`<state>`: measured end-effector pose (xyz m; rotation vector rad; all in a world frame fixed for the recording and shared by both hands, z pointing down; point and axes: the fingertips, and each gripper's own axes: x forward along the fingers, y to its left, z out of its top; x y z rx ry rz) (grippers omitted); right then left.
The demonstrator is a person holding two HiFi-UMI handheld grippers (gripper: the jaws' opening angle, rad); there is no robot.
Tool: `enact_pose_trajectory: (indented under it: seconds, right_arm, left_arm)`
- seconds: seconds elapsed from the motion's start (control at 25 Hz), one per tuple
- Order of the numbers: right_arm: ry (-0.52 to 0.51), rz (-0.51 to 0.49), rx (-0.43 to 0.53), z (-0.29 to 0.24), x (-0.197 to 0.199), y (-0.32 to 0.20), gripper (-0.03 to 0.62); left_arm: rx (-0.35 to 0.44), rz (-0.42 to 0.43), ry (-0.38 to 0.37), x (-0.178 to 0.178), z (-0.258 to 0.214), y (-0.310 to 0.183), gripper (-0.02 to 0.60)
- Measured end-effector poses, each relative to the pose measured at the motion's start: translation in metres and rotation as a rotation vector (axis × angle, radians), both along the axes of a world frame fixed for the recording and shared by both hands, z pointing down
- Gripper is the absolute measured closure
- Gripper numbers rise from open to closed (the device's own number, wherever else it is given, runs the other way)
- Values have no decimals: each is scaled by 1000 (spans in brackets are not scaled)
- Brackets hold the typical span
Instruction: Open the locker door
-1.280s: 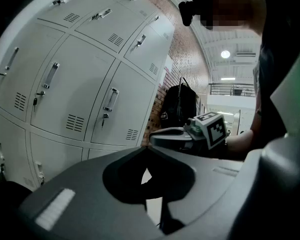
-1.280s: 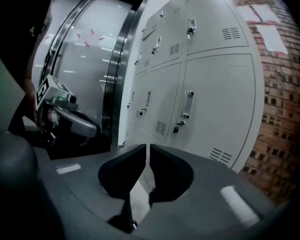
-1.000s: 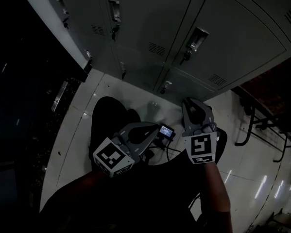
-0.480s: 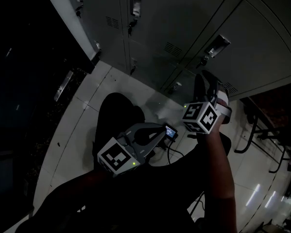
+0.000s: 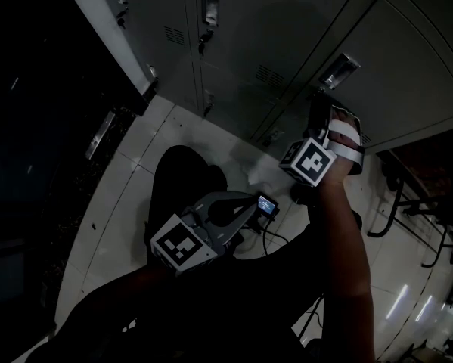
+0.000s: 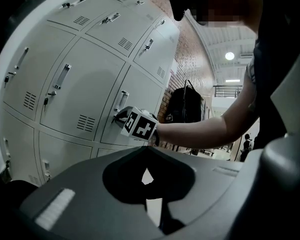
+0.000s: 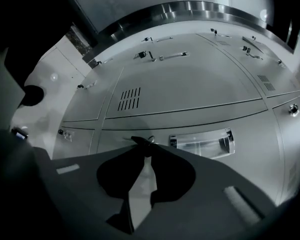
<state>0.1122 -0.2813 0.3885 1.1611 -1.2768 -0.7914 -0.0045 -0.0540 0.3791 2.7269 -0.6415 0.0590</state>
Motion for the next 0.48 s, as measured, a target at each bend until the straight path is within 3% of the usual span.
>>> enact_pose_trajectory:
  seconds: [0.48]
  right_arm:
    - [2, -95, -30, 0, -15, 90, 549]
  left_arm:
    - [20, 28, -6, 7, -4, 14, 569]
